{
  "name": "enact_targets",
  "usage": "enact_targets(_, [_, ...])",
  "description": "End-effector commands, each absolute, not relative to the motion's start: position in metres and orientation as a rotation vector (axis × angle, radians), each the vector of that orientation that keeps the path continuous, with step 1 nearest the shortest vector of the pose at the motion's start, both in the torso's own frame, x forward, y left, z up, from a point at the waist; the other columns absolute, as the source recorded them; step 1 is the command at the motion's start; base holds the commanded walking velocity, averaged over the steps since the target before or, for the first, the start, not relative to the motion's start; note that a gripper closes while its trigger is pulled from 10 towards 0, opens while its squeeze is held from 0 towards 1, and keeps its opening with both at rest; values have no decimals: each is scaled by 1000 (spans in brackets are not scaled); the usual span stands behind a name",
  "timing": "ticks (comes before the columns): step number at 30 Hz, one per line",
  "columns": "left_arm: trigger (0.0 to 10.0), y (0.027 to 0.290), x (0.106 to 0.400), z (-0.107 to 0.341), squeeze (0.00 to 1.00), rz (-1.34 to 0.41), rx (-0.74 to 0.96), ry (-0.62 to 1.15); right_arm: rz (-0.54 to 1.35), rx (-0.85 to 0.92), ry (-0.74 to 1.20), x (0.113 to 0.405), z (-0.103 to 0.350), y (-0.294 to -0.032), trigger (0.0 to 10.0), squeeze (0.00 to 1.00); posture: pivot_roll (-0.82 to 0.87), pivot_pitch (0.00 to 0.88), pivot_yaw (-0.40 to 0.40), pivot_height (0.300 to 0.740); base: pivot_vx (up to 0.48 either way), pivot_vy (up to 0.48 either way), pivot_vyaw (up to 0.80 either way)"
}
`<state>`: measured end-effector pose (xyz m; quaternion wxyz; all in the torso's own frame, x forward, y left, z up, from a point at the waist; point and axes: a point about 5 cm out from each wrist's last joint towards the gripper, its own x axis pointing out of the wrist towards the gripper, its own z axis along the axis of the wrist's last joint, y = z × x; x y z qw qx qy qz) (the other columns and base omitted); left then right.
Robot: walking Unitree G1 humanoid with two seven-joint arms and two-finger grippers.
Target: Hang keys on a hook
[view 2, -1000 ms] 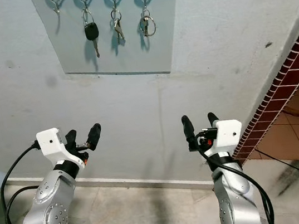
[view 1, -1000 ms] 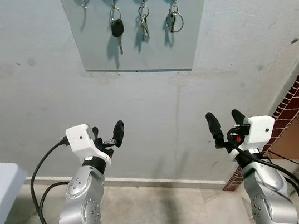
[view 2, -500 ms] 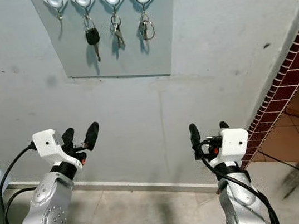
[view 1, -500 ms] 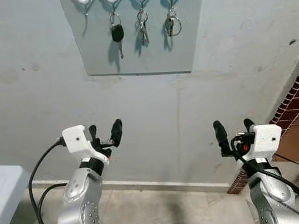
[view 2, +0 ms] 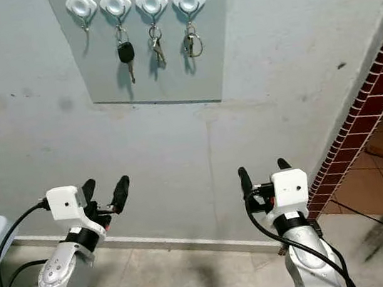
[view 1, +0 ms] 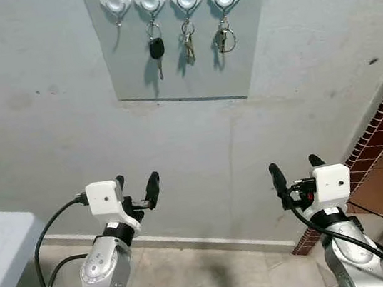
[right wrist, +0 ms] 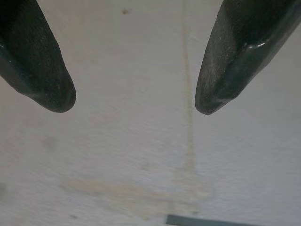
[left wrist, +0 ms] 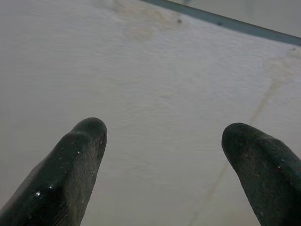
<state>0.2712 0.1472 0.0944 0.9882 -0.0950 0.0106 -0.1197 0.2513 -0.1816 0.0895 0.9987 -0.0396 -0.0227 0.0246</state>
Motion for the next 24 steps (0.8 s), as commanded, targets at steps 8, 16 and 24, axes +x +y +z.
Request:
enact_targets(8, [10000,150,274,101,0,-256,-156,-9,61,-98,-55,255,94,-178,10000,0,-11,32,-5,732,0,0,800])
enact_targets(16, [10000,155,284,110,0,-230,-173,-37,68,-104,-75,260,101,-179,10000,0,-13,37,-12,732,0,0,800])
enact_targets(24, [10000,155,288,115,0,-248,-181,-48,90,-112,-93,264,107,-176,10000,0,-10,17,-13,732,0,0,800])
